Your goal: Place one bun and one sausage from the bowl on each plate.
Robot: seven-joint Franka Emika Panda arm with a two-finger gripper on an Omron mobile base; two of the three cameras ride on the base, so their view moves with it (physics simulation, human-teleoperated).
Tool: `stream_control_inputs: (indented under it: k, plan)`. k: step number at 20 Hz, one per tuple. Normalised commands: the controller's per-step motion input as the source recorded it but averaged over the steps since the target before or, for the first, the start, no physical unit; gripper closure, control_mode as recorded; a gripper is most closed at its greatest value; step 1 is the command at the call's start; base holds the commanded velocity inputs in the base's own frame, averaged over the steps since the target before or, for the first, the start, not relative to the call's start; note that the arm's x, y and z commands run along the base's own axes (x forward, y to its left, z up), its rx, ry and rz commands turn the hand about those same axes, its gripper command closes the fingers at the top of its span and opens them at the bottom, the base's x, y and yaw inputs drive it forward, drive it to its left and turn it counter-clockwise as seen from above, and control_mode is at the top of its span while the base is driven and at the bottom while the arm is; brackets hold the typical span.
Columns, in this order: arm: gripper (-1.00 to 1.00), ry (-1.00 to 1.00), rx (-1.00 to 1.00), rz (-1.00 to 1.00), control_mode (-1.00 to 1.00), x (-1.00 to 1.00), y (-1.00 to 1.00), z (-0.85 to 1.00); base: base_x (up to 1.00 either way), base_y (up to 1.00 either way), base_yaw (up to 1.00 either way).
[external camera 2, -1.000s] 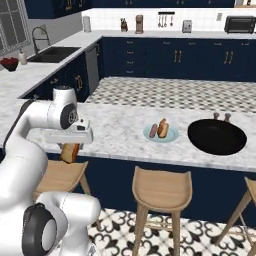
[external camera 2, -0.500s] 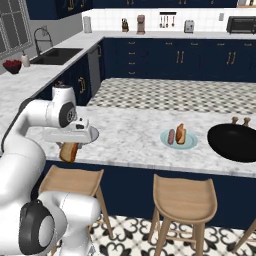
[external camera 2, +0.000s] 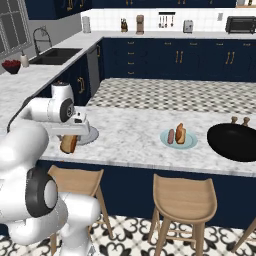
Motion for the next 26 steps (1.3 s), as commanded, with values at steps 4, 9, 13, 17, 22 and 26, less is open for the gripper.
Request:
stream_control_inputs:
  k: [4,9,13,17,22,26]
  plan:
    - [1.00,0.07,0.00,0.00,-1.00,1.00,0.23,-0.01,0.00,0.00,0.00]
    - [1.00,0.07,0.00,0.00,-1.00,1.00,0.01,0.00,0.00,0.00,0.00]
    - [1.00,0.12,0.00,0.00,-1.00,1.00,0.22,-0.16,0.00,0.00,0.00]
    - [1.00,0.03,0.00,0.00,-1.00,1.00,0.33,-0.52,0.00,0.00,0.00]
    - [1.00,0.00,0.00,0.00,-1.00,0.95,0.13,-0.39,0.00,0.00,0.00]
    - [1.00,0.03,0.00,0.00,-1.00,0.34,0.12,-0.60,0.00,0.00,0.00]
